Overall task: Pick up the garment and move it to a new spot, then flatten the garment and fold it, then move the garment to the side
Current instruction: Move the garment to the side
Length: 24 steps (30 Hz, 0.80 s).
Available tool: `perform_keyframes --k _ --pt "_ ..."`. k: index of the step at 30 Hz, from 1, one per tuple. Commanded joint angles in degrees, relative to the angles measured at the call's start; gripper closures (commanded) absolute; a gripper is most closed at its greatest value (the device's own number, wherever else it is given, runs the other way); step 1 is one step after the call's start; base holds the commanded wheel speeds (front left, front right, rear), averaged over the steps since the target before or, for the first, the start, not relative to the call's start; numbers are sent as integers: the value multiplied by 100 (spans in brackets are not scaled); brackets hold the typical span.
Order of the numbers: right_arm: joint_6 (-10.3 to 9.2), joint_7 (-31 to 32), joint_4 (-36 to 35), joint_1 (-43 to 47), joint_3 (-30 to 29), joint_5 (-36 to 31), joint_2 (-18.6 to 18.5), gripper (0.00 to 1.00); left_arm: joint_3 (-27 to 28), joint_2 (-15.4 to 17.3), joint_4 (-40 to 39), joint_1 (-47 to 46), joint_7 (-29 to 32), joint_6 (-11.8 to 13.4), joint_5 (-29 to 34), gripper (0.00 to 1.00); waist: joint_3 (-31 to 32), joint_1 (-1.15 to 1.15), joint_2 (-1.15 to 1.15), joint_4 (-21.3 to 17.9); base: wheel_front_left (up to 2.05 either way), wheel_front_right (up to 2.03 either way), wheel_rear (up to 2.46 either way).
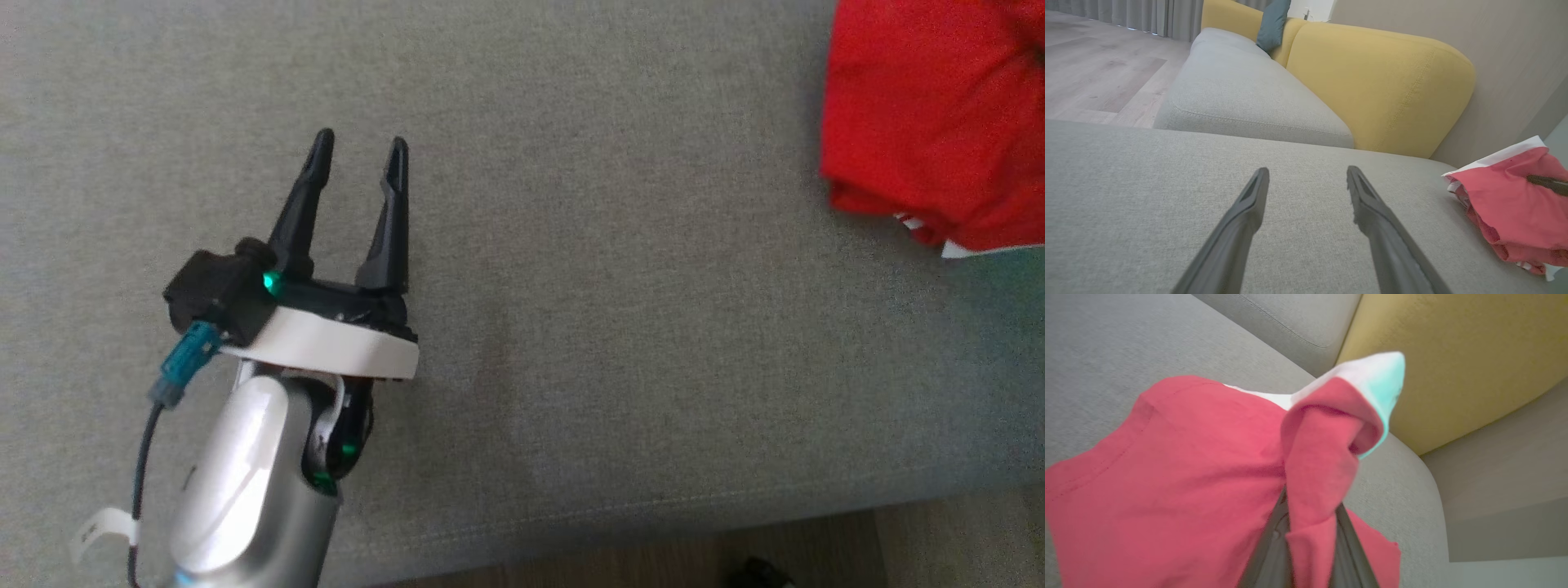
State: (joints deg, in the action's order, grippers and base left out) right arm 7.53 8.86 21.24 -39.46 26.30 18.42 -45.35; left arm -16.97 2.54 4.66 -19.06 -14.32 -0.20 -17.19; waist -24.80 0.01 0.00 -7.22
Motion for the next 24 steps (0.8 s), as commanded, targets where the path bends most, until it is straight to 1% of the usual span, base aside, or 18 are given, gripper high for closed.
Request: perform_keyframes --k 1,4,6,10,16,20,21,22,23,24 --pt "-4 -2 -115 -15 -111 32 -269 100 203 33 -185 -135 -68 -35 77 0 -118 -1 0 -68 0 0 0" --pt "-4 -17 -158 8 -392 -53 -209 100 286 33 -175 -192 -68 -84 121 0 -215 -1 0 -104 0 0 0" --pt "-4 -38 -175 -6 -619 -362 -198 100 317 33 -161 -231 -68 -111 141 0 -263 -1 0 -120 0 0 0" --pt "-4 -18 -209 105 -1106 -694 73 100 354 33 -140 -282 -68 -137 156 0 -288 -1 0 -153 0 0 0" --pt "-4 110 -337 321 -1505 -1054 313 100 357 33 -120 -268 -68 -160 164 0 -262 -1 0 -195 0 0 0" --pt "-4 179 -420 447 -1654 -1123 409 100 345 33 -106 -249 -68 -163 157 0 -223 -1 0 -192 0 0 0" --pt "-4 180 -444 473 -1686 -1117 423 96 342 33 -101 -248 -68 -167 154 0 -217 -1 0 -185 0 0 0" --pt "-4 181 -460 493 -1742 -1096 451 85 341 33 -97 -247 -68 -169 152 0 -209 -1 0 -179 0 0 0" --pt "-4 183 -480 516 -1789 -1076 480 70 342 33 -93 -246 -68 -171 150 0 -200 -1 0 -173 0 0 0" --pt "-4 190 -498 540 -1841 -1054 512 53 344 33 -90 -244 -68 -171 147 0 -192 -1 0 -166 0 0 0"
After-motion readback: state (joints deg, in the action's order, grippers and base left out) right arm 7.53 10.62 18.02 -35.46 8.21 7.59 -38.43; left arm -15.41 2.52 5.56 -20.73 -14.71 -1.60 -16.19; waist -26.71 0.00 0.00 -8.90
